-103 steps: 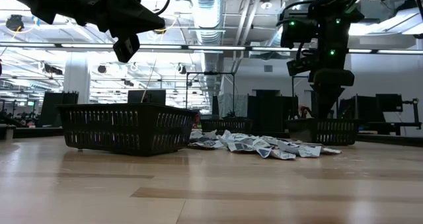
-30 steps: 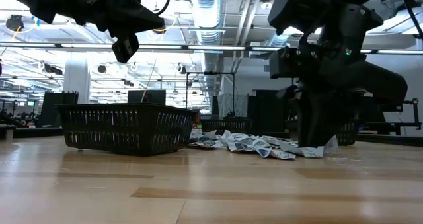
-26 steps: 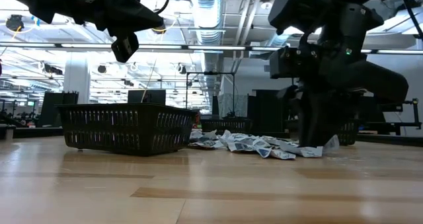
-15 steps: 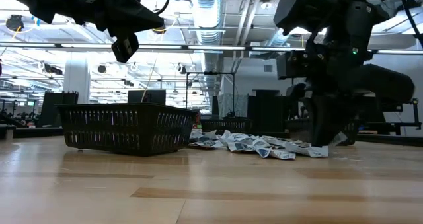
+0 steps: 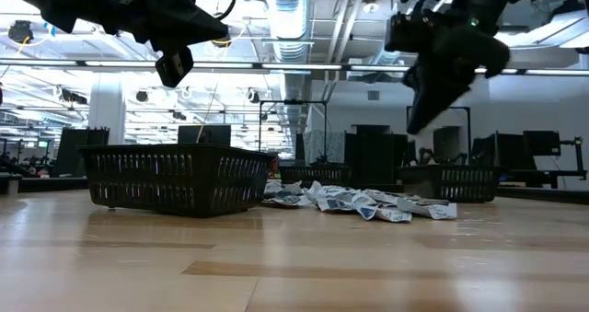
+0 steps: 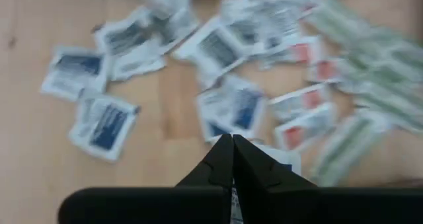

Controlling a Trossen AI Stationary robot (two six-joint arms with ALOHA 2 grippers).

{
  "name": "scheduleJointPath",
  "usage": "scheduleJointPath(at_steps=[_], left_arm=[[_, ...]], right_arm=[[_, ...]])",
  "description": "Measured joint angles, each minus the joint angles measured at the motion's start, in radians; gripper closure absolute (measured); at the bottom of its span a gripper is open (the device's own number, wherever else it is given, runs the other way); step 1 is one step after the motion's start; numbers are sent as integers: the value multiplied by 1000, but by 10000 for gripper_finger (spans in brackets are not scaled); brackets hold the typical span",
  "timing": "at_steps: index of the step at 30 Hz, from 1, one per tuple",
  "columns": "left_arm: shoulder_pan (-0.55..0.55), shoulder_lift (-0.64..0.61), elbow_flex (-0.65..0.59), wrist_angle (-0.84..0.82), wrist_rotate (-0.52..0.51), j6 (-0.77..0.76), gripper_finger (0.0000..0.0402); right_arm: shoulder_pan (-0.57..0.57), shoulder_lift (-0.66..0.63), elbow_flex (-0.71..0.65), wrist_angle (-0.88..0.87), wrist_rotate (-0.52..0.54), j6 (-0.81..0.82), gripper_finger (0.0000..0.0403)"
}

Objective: Pick & Place First Aid Supplies
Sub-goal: Put the white alcohol pad into the right black bin

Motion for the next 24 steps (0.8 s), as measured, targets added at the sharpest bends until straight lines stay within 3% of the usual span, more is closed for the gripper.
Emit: scheduleJointPath(at_steps=[9,24], left_arm=[[0,0,0,0,-29,0,394],[1,0,0,3,-118,3,394]], right_arm=[[-155,-104,0,-158,95,-18,402],[-413,-106,0,-185,96,-17,401]])
